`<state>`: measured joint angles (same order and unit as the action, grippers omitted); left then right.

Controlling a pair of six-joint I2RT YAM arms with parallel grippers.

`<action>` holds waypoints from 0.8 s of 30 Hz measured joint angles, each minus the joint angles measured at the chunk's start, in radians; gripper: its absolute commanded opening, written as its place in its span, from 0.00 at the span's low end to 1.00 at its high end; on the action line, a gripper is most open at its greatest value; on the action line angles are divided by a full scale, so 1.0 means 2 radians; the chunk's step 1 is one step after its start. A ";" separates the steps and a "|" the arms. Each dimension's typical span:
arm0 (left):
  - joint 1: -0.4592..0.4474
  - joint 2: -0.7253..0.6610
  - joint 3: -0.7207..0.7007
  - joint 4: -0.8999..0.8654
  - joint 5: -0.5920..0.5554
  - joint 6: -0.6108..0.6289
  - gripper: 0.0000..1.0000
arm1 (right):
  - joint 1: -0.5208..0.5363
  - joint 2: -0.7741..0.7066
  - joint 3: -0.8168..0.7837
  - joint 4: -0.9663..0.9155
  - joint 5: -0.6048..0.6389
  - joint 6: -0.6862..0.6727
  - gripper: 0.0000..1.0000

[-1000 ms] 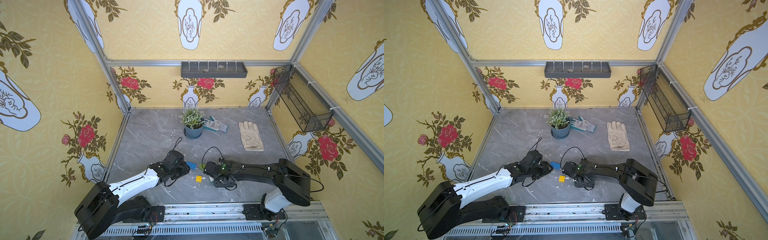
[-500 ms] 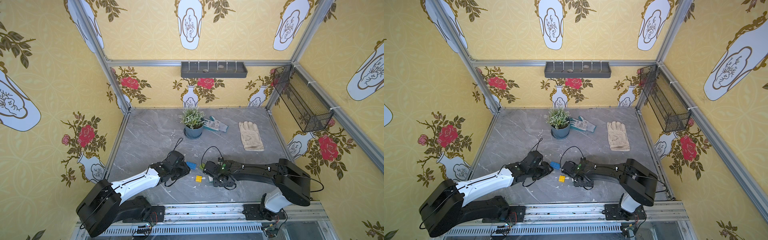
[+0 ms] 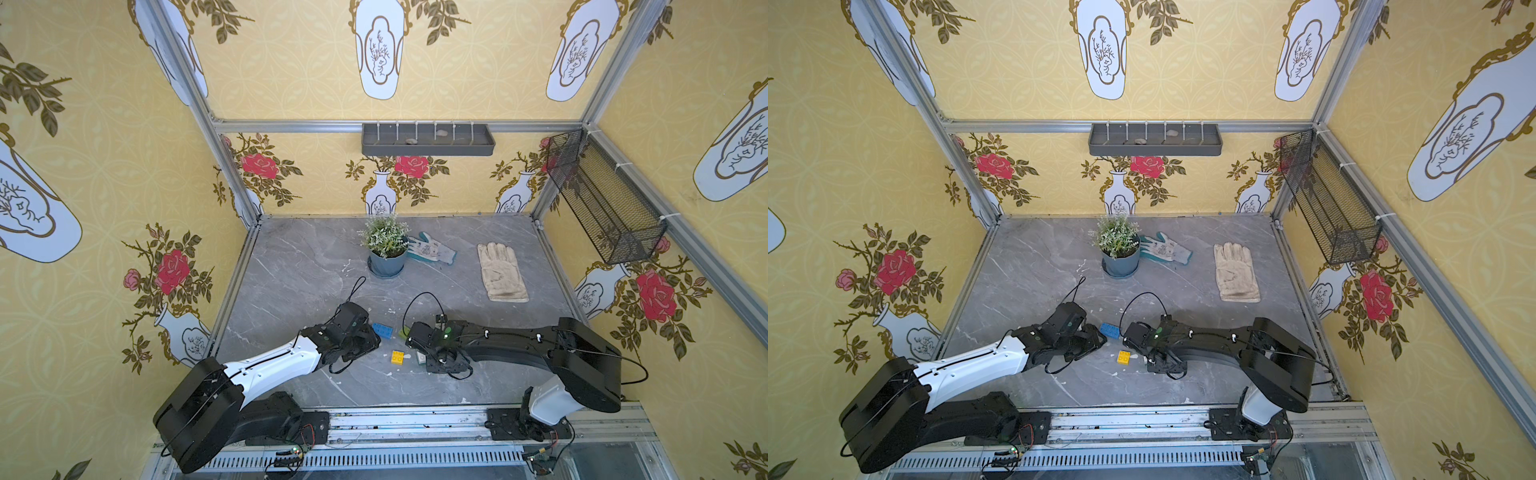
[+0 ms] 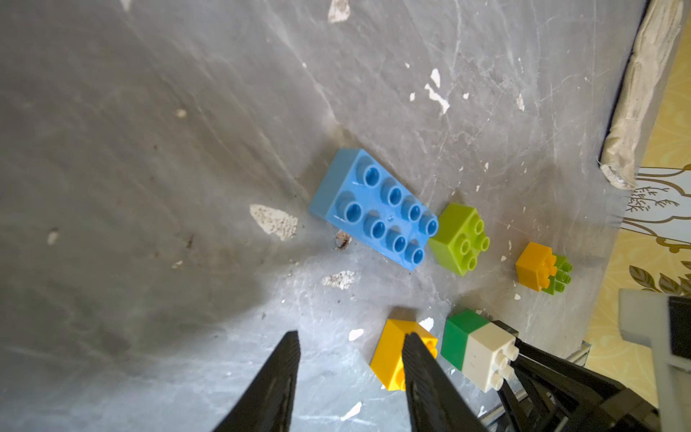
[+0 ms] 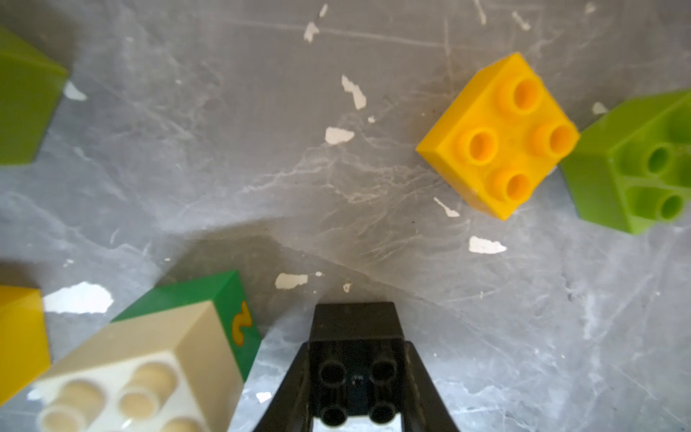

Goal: Assemble the number 4 with lego
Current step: Pick up the lego brick from the center of the board, then assemble the lego brick with the lego brick.

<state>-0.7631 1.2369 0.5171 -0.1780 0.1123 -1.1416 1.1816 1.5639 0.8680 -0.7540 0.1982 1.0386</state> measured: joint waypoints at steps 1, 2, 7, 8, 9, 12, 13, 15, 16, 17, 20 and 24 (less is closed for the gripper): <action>0.000 0.001 0.001 0.000 0.000 0.000 0.48 | 0.001 -0.007 0.005 -0.005 0.001 0.000 0.24; 0.000 0.002 0.002 0.001 0.000 0.000 0.48 | 0.002 -0.014 0.010 -0.011 0.004 0.000 0.23; 0.000 0.016 0.010 0.009 0.003 0.000 0.48 | 0.004 -0.051 0.040 -0.030 0.017 -0.013 0.22; 0.000 0.019 0.011 0.011 0.006 0.000 0.48 | 0.002 -0.055 0.047 -0.032 0.018 -0.022 0.21; 0.000 0.023 0.013 0.016 0.009 0.000 0.48 | 0.000 -0.057 0.053 -0.031 0.018 -0.029 0.21; 0.000 0.032 0.017 0.026 0.013 -0.002 0.48 | -0.015 -0.054 0.060 -0.027 0.007 -0.058 0.19; 0.000 0.035 0.018 0.029 0.014 -0.002 0.48 | -0.019 -0.054 0.060 -0.027 0.003 -0.065 0.19; 0.000 0.038 0.019 0.034 0.015 -0.002 0.48 | -0.028 -0.053 0.060 -0.025 -0.007 -0.080 0.19; -0.001 0.039 0.019 0.036 0.017 -0.002 0.48 | -0.030 -0.053 0.060 -0.025 -0.010 -0.088 0.19; -0.001 0.040 0.019 0.038 0.019 -0.002 0.48 | -0.031 -0.052 0.060 -0.024 -0.018 -0.093 0.18; -0.001 0.043 0.019 0.040 0.019 -0.004 0.48 | -0.031 -0.046 0.061 -0.018 -0.030 -0.112 0.17; -0.001 0.044 0.019 0.043 0.021 -0.005 0.48 | -0.031 -0.029 0.069 -0.015 -0.037 -0.127 0.16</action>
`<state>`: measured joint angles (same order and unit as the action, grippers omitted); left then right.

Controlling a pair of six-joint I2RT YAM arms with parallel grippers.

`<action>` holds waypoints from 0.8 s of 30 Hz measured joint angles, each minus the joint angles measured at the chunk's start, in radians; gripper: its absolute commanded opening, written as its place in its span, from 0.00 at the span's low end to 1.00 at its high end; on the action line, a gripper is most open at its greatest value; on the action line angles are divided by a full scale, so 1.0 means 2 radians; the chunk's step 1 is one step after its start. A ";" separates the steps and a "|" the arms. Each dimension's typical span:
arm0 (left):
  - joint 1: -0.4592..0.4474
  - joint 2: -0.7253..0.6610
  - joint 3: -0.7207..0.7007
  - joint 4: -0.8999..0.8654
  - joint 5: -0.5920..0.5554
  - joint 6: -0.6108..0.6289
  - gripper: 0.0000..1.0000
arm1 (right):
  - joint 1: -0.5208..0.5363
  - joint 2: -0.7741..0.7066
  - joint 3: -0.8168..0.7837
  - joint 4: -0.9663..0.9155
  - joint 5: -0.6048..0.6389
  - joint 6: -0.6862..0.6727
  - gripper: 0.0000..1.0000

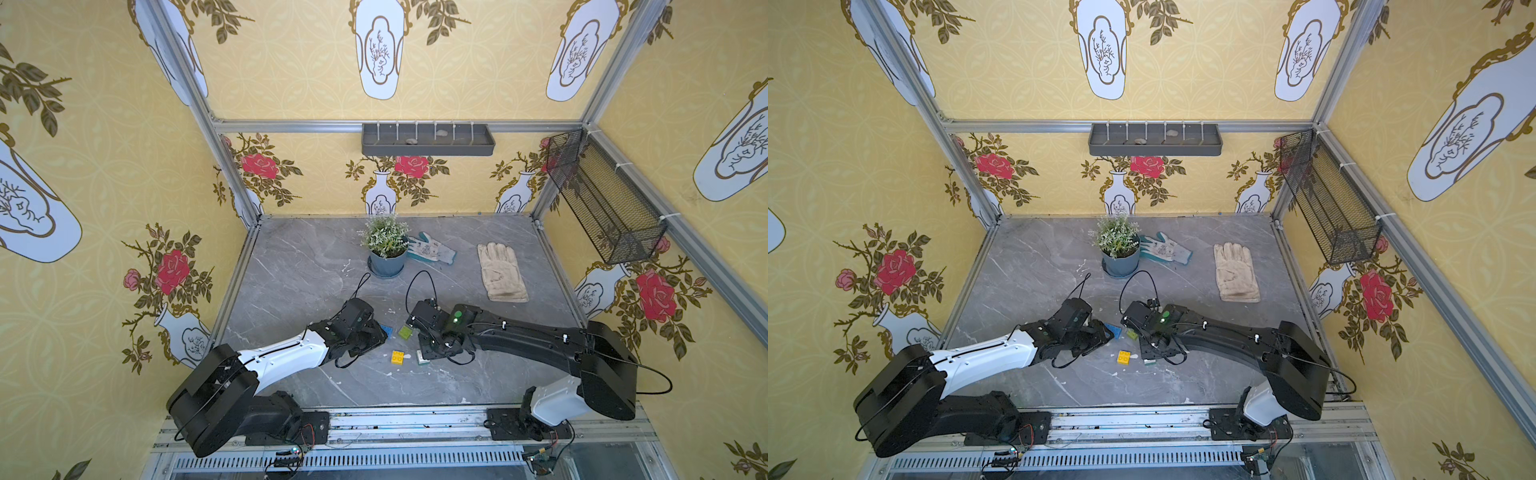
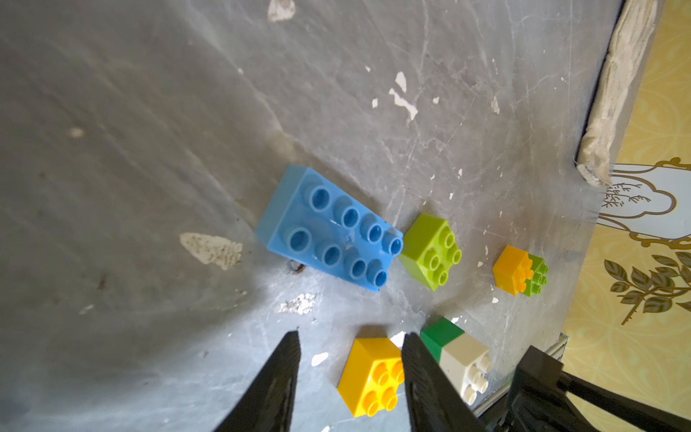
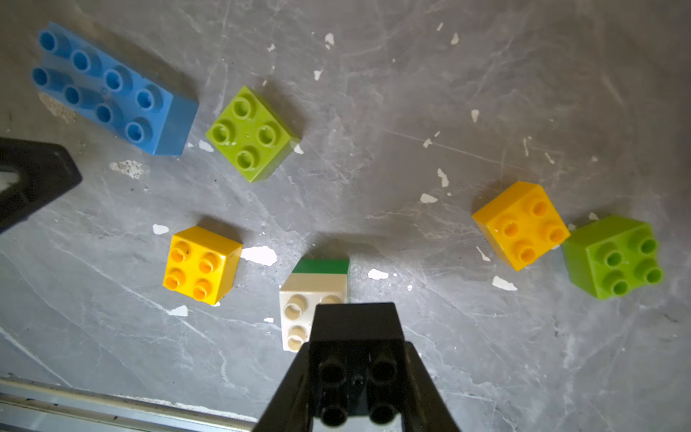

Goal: Assemble the number 4 with lego
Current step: Assemble the lego brick with the lego brick.

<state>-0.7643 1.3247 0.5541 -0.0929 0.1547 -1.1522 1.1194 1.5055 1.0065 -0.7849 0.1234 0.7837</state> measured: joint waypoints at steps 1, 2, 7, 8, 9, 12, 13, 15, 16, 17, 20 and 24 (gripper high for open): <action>0.000 0.000 0.000 0.001 0.000 0.000 0.48 | 0.000 0.002 0.001 0.000 0.000 -0.002 0.16; 0.000 0.000 0.000 0.001 0.001 0.000 0.48 | 0.001 0.004 0.002 0.000 -0.002 -0.004 0.16; 0.000 0.003 0.000 0.001 0.001 0.000 0.48 | 0.003 0.011 0.005 0.001 -0.005 -0.009 0.16; 0.000 0.004 0.000 0.001 0.001 0.000 0.48 | 0.005 0.013 0.006 0.001 -0.005 -0.009 0.16; 0.000 0.004 0.000 0.001 0.001 0.000 0.48 | 0.007 0.015 0.006 0.001 -0.005 -0.009 0.16; 0.000 0.006 0.000 0.001 0.001 0.000 0.48 | 0.009 0.020 0.006 0.001 -0.006 -0.009 0.16; 0.000 0.006 0.000 0.001 0.001 0.000 0.48 | 0.009 0.020 0.006 0.001 -0.006 -0.009 0.16; 0.000 0.006 0.000 0.001 0.001 0.000 0.48 | 0.009 0.020 0.006 0.001 -0.005 -0.009 0.16; 0.000 0.006 0.000 0.001 0.001 0.000 0.48 | 0.009 0.020 0.006 0.001 -0.005 -0.009 0.16; 0.000 0.006 -0.001 0.001 0.001 0.000 0.48 | 0.009 0.020 0.006 0.001 -0.005 -0.009 0.15; 0.000 0.006 -0.001 0.001 0.001 0.000 0.48 | 0.009 0.023 0.006 0.001 -0.005 -0.009 0.15; 0.000 0.006 -0.001 0.001 0.001 0.000 0.48 | 0.009 0.023 -0.001 0.003 -0.005 -0.009 0.15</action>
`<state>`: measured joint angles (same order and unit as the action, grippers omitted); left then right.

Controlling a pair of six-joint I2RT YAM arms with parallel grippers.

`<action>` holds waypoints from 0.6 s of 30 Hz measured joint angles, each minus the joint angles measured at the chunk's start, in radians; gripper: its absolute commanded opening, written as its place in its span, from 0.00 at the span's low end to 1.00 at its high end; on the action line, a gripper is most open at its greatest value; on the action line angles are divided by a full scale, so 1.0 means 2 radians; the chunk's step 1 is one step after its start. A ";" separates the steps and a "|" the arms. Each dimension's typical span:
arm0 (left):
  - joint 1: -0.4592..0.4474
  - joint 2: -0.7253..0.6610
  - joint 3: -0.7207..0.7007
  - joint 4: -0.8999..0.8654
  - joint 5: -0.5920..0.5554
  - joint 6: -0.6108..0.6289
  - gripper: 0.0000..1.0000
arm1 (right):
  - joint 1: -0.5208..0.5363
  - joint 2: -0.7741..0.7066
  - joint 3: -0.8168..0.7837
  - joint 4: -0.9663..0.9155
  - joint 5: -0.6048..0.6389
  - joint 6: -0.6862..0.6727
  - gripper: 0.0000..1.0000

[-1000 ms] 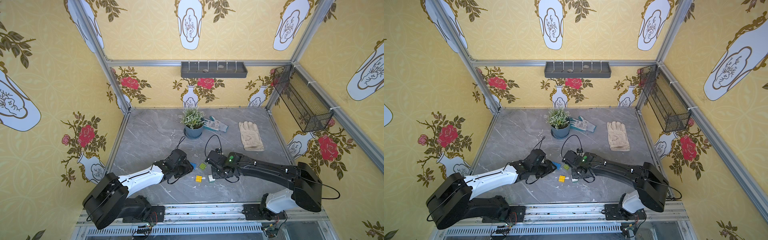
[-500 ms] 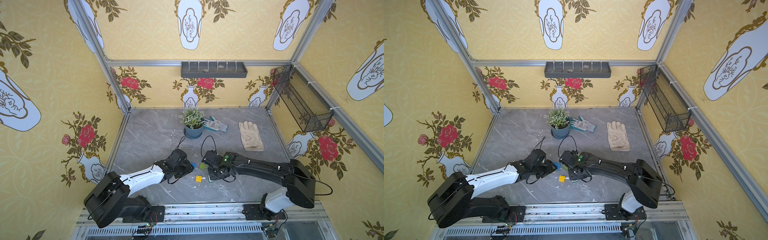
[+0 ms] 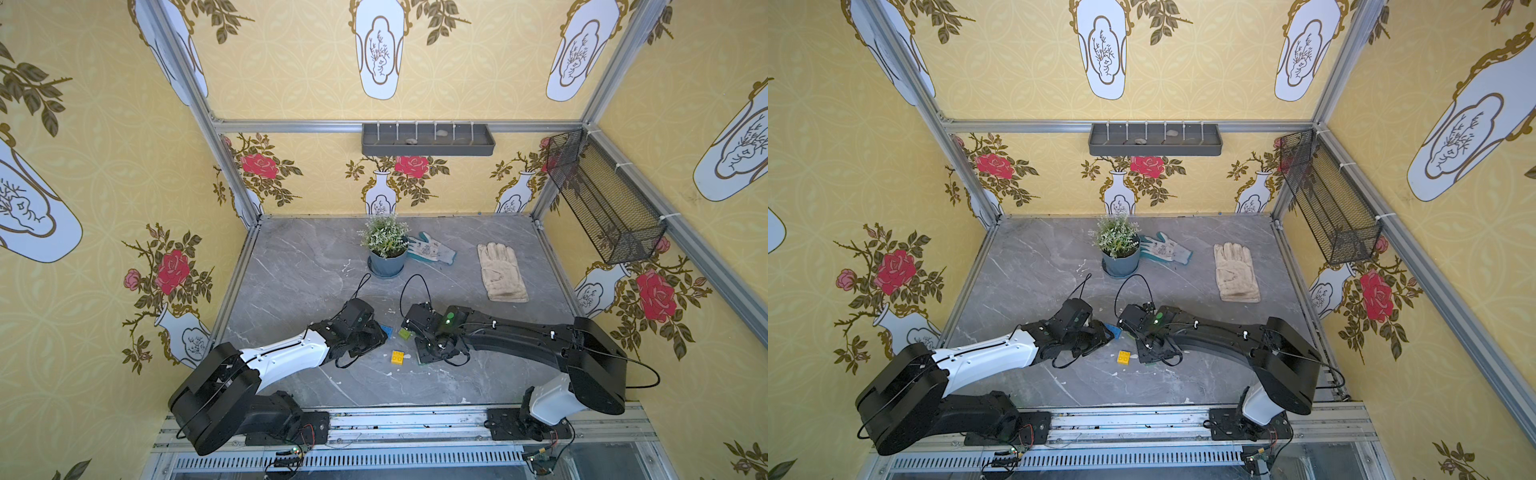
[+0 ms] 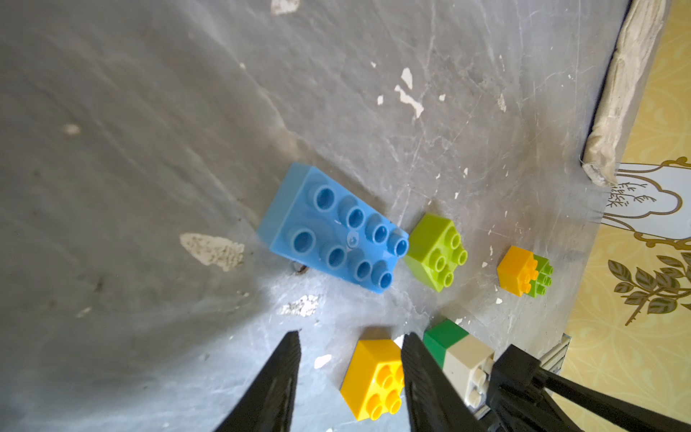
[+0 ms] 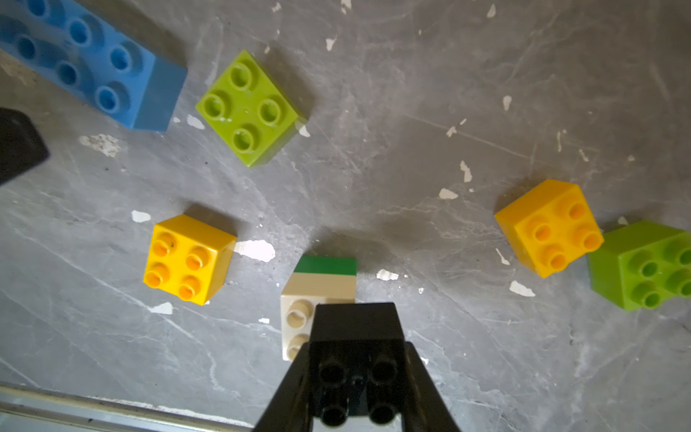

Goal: Assemble the number 4 with lego
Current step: Assemble the lego brick with the lego brick.

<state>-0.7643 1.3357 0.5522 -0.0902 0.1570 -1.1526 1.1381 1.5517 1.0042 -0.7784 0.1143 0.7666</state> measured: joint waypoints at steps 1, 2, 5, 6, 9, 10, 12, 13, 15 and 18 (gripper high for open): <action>0.000 0.001 0.000 0.000 0.000 0.000 0.48 | 0.000 -0.001 -0.001 0.002 0.000 0.000 0.15; 0.000 0.002 0.000 0.000 0.000 0.000 0.48 | 0.000 -0.001 -0.001 0.002 0.000 0.000 0.15; -0.001 0.003 -0.001 0.000 0.000 0.000 0.48 | 0.000 0.001 -0.001 0.005 0.000 0.000 0.15; -0.001 0.003 -0.002 0.000 0.000 0.000 0.48 | 0.000 0.004 -0.001 0.006 0.001 0.000 0.15; -0.001 0.003 -0.003 0.000 0.000 0.000 0.48 | 0.000 0.006 -0.003 0.012 0.001 0.000 0.15; -0.001 0.003 -0.004 0.000 0.000 0.000 0.48 | 0.000 0.006 -0.003 0.012 0.001 0.000 0.15; -0.001 0.003 -0.004 0.000 0.000 0.000 0.48 | 0.000 0.006 -0.004 0.012 0.001 0.000 0.15; -0.001 0.003 -0.004 0.000 0.000 0.000 0.48 | 0.000 0.006 -0.004 0.014 0.001 0.000 0.15; -0.001 0.003 -0.004 0.000 0.000 0.000 0.48 | 0.000 0.006 -0.007 0.017 0.002 0.000 0.15; -0.001 0.003 -0.004 0.000 0.000 0.000 0.48 | 0.000 0.010 -0.009 0.020 0.002 0.000 0.15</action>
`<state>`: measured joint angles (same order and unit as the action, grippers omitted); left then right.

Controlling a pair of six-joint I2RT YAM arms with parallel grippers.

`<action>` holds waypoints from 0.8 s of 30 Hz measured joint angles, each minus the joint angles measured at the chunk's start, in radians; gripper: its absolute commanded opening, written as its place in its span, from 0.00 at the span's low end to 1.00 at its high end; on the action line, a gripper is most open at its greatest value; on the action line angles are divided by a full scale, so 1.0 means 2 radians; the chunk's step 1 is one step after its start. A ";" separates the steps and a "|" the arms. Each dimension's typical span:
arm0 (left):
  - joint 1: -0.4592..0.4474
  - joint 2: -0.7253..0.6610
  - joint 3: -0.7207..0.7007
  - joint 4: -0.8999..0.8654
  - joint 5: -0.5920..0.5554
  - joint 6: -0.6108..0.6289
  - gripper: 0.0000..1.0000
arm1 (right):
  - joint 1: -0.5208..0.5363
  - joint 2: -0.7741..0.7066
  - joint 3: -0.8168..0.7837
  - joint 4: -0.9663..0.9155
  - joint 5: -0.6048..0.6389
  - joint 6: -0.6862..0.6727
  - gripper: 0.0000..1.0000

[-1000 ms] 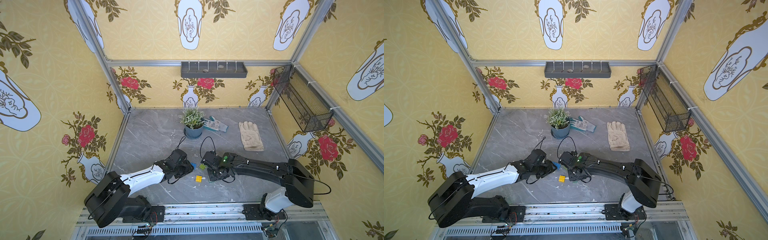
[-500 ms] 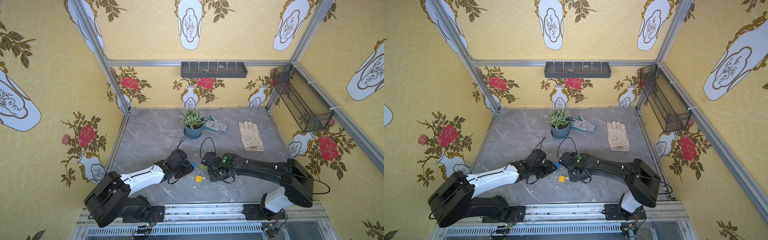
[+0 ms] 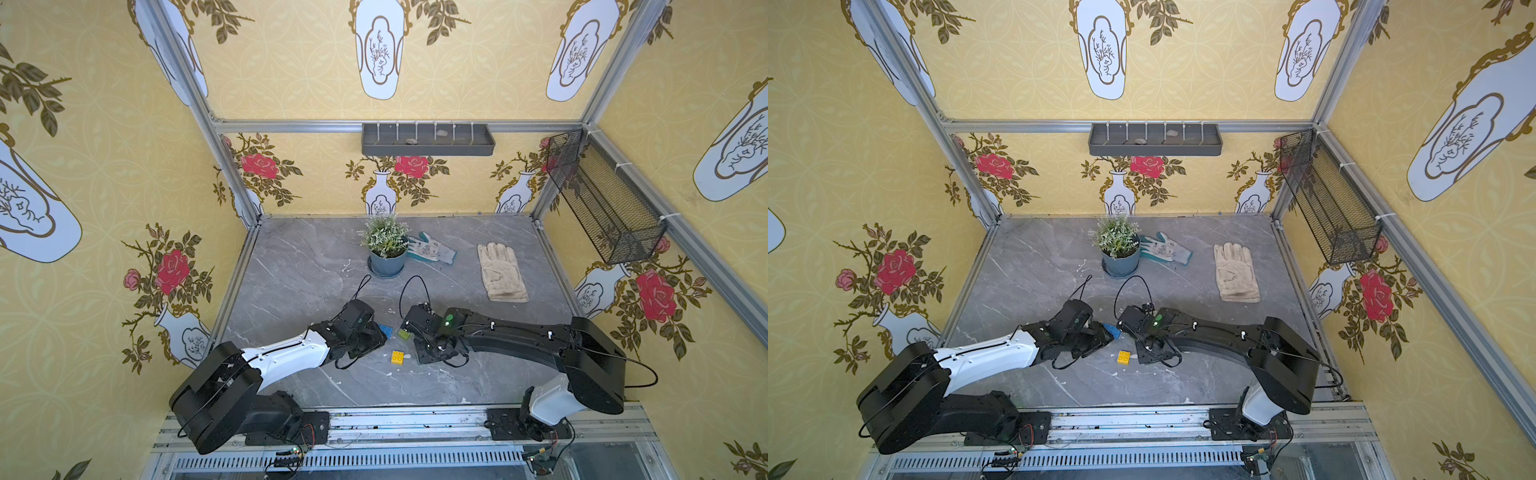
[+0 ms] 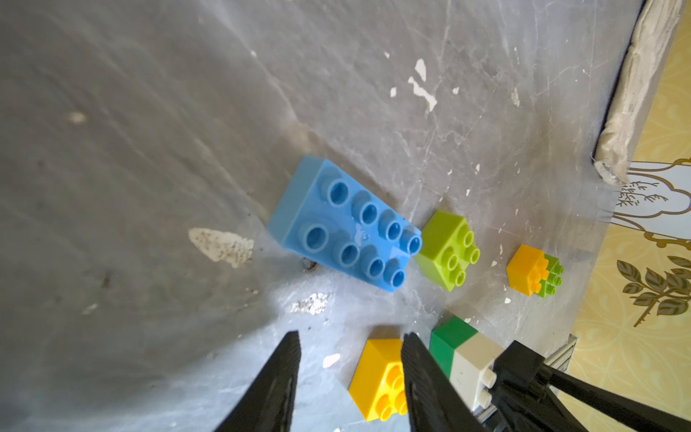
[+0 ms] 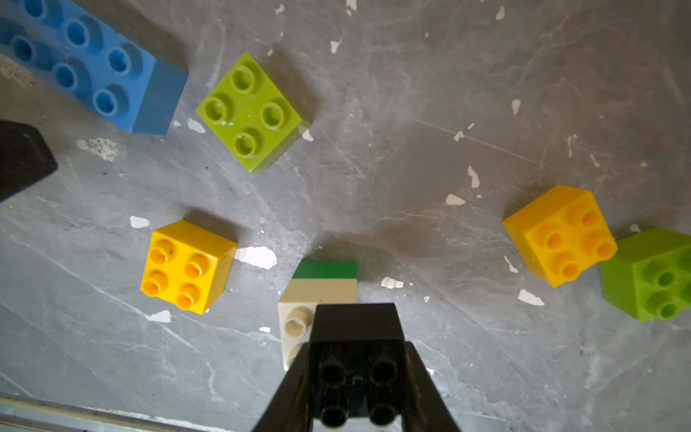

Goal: Assemble the number 4 with lego
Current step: Assemble the lego brick with the lego brick, then adjust the lego brick at the center of the board.

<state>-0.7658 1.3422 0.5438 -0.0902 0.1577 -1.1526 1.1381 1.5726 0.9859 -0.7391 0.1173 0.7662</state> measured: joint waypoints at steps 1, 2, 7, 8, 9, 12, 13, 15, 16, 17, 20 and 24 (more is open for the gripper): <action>0.000 0.000 0.000 0.000 0.000 0.000 0.48 | 0.000 0.002 0.000 0.000 0.000 0.000 0.19; 0.000 0.000 0.000 0.000 0.000 0.000 0.48 | 0.000 0.004 0.002 -0.002 0.000 0.000 0.24; 0.000 0.000 0.000 0.000 0.000 0.000 0.48 | 0.000 0.004 0.014 -0.013 0.000 0.003 0.38; 0.000 0.000 0.000 0.000 0.000 0.000 0.48 | 0.000 0.004 0.016 -0.016 0.000 0.004 0.41; 0.000 0.000 0.000 0.000 0.000 0.000 0.48 | 0.000 0.004 0.018 -0.019 0.001 0.005 0.45; 0.000 0.000 0.000 0.000 0.000 0.000 0.48 | -0.001 0.007 0.026 -0.024 0.004 0.008 0.55; 0.000 0.000 0.000 0.000 0.001 0.000 0.48 | -0.001 0.008 0.028 -0.024 0.006 0.008 0.59; 0.000 0.000 0.000 0.000 0.002 0.000 0.48 | -0.001 0.009 0.029 -0.024 0.009 0.008 0.65; 0.000 0.000 0.000 0.000 0.002 0.000 0.48 | -0.001 0.009 0.029 -0.025 0.010 0.009 0.69; 0.000 0.000 0.000 0.000 0.002 0.000 0.48 | -0.001 0.009 0.029 -0.025 0.010 0.009 0.71; 0.000 -0.002 0.000 0.000 0.002 0.000 0.48 | 0.000 0.008 0.032 -0.027 0.013 0.010 0.73; 0.000 -0.008 0.000 -0.004 0.002 0.000 0.48 | 0.004 -0.006 0.052 -0.042 0.021 0.011 0.75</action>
<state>-0.7658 1.3270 0.5442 -0.0978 0.1608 -1.1526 1.1461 1.5612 1.0904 -0.8230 0.1585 0.7887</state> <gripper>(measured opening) 0.484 0.738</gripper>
